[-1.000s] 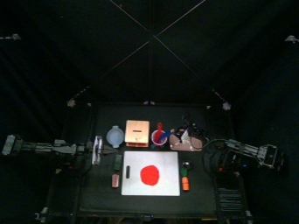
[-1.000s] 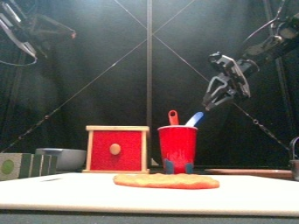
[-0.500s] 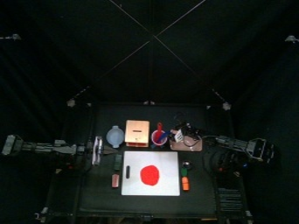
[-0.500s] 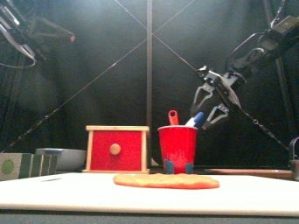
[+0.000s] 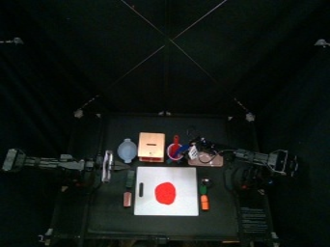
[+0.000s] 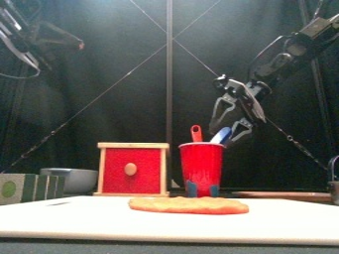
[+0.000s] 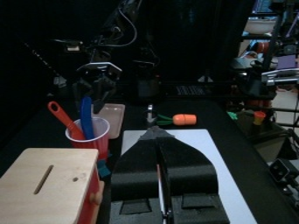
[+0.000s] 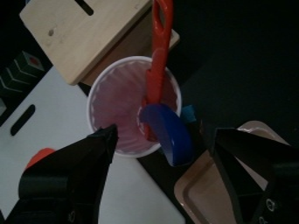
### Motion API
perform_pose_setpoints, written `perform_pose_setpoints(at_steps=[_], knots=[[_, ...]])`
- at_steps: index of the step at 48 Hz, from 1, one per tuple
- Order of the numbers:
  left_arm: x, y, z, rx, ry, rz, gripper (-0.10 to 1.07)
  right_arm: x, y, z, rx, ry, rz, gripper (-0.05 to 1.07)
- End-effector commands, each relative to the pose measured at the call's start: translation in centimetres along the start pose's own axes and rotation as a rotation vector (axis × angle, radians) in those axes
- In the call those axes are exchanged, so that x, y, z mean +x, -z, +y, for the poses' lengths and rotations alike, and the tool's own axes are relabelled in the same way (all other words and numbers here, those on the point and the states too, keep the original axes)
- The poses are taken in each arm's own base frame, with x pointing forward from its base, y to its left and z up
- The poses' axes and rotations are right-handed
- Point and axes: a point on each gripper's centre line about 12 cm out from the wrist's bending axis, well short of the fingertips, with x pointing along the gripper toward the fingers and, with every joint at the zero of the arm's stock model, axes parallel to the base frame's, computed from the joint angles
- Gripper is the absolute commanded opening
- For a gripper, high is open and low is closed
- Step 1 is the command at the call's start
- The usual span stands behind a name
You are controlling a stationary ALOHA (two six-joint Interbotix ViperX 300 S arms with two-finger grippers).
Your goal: Grab pizza cutter
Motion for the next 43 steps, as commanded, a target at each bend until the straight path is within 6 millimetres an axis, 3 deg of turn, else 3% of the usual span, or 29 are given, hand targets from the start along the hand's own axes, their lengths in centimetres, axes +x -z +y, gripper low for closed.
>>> perform_pose_setpoints(at_steps=[1,12,29,43], knots=[[0.2,-0.5,0.0,0.002,-0.002,-0.015,0.05,-0.4,-1.1,0.5,-0.002,-0.015,-0.033,1.02],[0.2,-0.5,0.1,0.002,-0.003,-0.014,0.05,-0.6,-1.3,0.6,-0.009,-0.017,-0.042,0.98],[0.2,-0.3,0.1,0.000,-0.006,-0.009,0.05,-0.9,-1.3,0.8,-0.015,-0.015,-0.014,0.57],[0.2,-0.3,0.1,0.000,-0.007,-0.009,0.05,-1.7,-2.0,1.1,-0.044,-0.021,-0.037,0.45]])
